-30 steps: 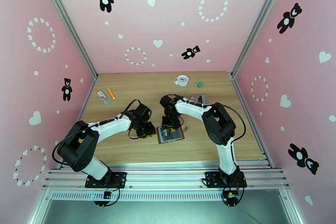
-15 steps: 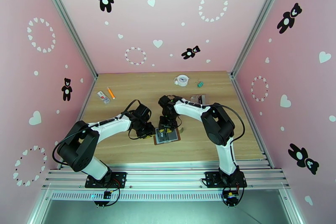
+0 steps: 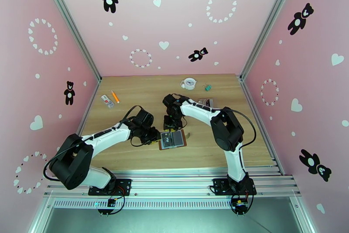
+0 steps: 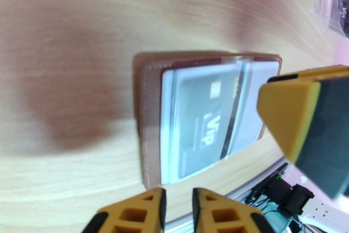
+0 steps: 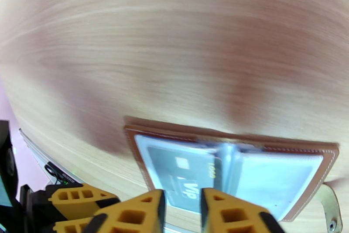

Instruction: Put the credit cards into the card holder

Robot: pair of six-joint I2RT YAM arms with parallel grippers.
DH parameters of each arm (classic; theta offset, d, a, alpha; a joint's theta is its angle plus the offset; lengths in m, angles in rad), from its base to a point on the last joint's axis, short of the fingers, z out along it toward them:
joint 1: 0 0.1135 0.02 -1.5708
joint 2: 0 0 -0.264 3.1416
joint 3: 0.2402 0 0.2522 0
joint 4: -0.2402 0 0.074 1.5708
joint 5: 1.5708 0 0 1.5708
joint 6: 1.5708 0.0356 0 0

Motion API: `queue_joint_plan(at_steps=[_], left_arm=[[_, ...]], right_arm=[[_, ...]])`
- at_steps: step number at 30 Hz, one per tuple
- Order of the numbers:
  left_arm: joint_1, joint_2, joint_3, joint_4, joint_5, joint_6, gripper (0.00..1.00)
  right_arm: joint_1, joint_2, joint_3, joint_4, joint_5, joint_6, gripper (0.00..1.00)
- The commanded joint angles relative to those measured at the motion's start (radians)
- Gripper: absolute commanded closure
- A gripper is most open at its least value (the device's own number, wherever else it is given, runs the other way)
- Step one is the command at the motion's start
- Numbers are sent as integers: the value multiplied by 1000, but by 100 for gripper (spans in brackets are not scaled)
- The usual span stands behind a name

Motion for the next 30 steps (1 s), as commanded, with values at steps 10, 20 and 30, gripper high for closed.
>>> queue_joint_plan(at_steps=[10,20,30], left_arm=[[7,-64,-25,3,-31,-172,76],[6,-122,-47,0,-78,-235,74],[7,-71,-26,20,-73,-236,74]], right_arm=[[4,9,-31,-111,-21,-149,87],[5,31,-87,-24,-95,-170,95],[5,59,-75,-55,-69,-208,97]])
